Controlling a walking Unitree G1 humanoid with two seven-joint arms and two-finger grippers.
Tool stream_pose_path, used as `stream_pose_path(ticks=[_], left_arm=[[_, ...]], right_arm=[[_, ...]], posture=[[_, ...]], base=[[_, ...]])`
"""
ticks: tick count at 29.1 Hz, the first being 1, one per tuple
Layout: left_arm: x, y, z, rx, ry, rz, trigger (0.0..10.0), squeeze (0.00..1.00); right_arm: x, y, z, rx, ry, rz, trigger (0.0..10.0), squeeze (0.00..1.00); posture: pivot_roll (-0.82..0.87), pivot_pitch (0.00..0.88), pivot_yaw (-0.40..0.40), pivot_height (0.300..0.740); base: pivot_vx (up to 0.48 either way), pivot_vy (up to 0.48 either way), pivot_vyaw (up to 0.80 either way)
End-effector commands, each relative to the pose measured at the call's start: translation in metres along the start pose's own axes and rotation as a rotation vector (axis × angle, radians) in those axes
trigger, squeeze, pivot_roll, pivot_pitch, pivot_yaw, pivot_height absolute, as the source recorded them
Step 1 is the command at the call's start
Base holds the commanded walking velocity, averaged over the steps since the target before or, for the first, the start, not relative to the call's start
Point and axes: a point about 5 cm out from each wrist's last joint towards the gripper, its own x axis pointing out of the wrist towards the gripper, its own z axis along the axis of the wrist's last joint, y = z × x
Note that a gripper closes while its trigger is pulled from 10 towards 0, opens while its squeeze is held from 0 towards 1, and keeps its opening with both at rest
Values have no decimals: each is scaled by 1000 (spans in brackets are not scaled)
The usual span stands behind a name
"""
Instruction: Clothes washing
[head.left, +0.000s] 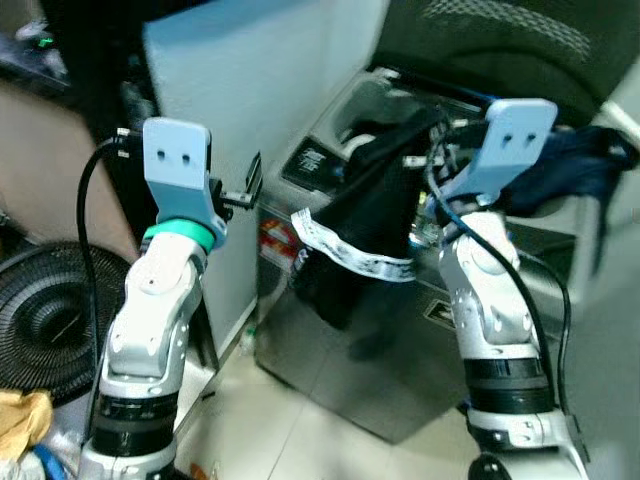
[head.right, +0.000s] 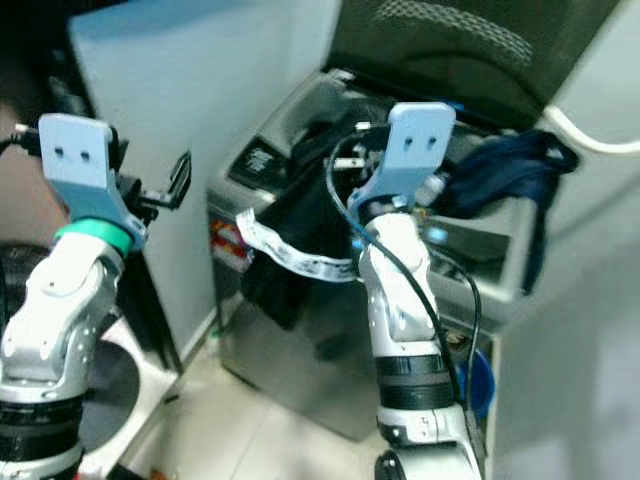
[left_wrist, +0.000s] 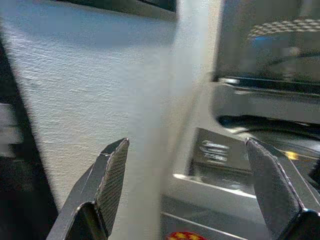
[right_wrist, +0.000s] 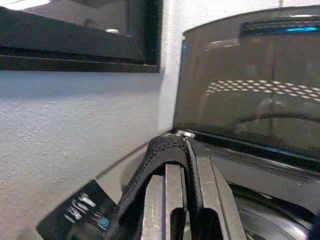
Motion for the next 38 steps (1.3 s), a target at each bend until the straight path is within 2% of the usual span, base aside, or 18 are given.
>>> stream_pose_path(ticks=[1,11,12,14,16,17,18,19,21,22,29,33,38], left_arm=[[0,-2,-2,-4,7,-6,10000,0],[0,1,-2,-1,12,10,10000,0],[0,2,-1,4,5,20,10000,0],[0,2,-1,8,-1,26,10000,0],[1,7,2,19,-23,59,10000,0],[1,7,2,19,-23,59,10000,0],[2,9,4,34,-32,78,10000,0],[2,9,4,34,-32,78,10000,0],[2,8,4,44,-34,77,10000,0],[2,7,5,44,-35,76,10000,0],[0,7,4,44,-34,72,10000,0],[0,6,3,42,-29,68,10000,0],[0,3,2,40,-24,53,10000,0]], right_arm=[[0,-3,1,8,-4,-13,10000,0],[5,4,6,103,-19,-2,10000,0],[7,6,8,152,-22,4,10000,0],[8,8,9,185,-25,9,10000,0],[11,20,14,278,-37,70,10000,0],[11,20,14,278,-37,70,10000,0],[13,32,18,272,-50,156,10000,0],[13,32,18,272,-50,156,10000,0],[11,46,17,220,-50,247,10000,0],[10,47,17,217,-52,255,10000,0],[10,49,16,206,-49,251,10000,0],[11,41,13,205,-33,201,10000,0],[12,36,12,181,-33,186,10000,0]], posture=[[49,0,-48,740],[54,2,-45,740],[54,2,-45,740],[54,2,-45,740],[59,2,-44,740],[59,2,-44,740],[63,2,-45,740],[63,2,-45,740],[65,3,-46,740],[65,4,-47,740],[66,7,-49,740],[61,9,-47,740],[60,9,-47,740]], base=[[0,0,-800],[0,0,-800],[0,0,-800],[0,0,-800],[407,0,-800],[458,0,-800],[458,0,0],[458,0,0],[458,0,0],[458,0,0],[458,0,0],[456,0,-600],[114,0,0]])
